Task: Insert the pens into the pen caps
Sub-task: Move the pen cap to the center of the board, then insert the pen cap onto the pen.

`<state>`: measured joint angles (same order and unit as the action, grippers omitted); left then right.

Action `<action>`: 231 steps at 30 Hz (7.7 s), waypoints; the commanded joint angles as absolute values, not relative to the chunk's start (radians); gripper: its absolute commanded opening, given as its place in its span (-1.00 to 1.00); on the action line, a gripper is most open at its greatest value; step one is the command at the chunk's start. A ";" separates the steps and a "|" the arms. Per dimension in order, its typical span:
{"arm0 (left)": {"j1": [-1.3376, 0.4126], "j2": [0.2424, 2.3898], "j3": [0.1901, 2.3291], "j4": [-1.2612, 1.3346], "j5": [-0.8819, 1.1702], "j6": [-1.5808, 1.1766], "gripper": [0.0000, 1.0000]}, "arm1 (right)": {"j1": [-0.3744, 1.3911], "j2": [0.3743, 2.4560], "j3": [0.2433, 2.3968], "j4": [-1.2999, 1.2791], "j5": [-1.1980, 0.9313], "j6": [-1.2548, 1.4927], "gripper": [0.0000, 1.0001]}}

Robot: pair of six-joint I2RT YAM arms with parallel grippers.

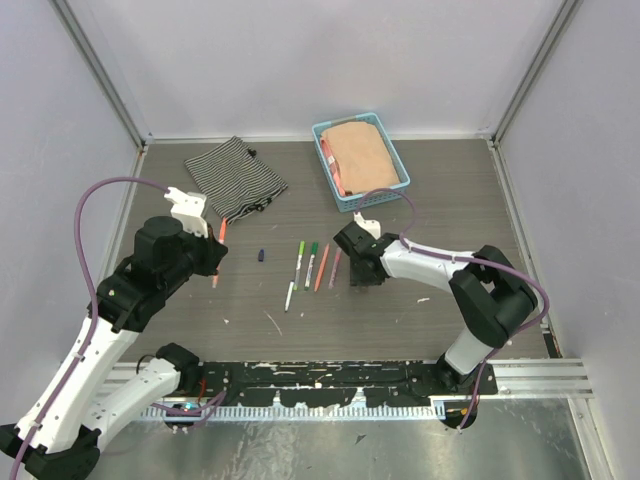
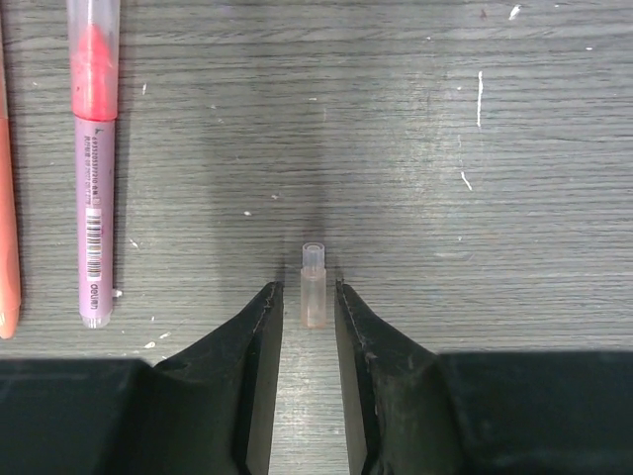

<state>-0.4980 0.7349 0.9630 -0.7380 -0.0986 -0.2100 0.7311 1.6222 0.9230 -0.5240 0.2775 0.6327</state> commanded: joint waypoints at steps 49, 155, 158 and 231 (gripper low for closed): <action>-0.495 0.848 0.988 -0.614 0.133 -0.277 -1.00 | 0.700 1.139 0.826 -0.324 0.227 0.519 -0.82; -0.955 1.093 0.952 -0.043 0.139 -0.384 -1.00 | 0.705 0.797 0.647 0.470 -0.007 0.846 -0.99; -0.955 1.092 0.951 -0.042 0.143 -0.384 -1.00 | 0.705 0.791 0.650 0.456 0.007 0.845 -0.99; -0.954 1.086 0.955 -0.007 0.122 -0.396 -1.00 | 0.770 0.807 0.592 0.345 -0.051 0.698 -0.59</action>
<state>-0.9520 1.1027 0.9276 -0.0776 0.1287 -0.3981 0.7494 0.8196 0.5983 0.3523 -0.0204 0.7273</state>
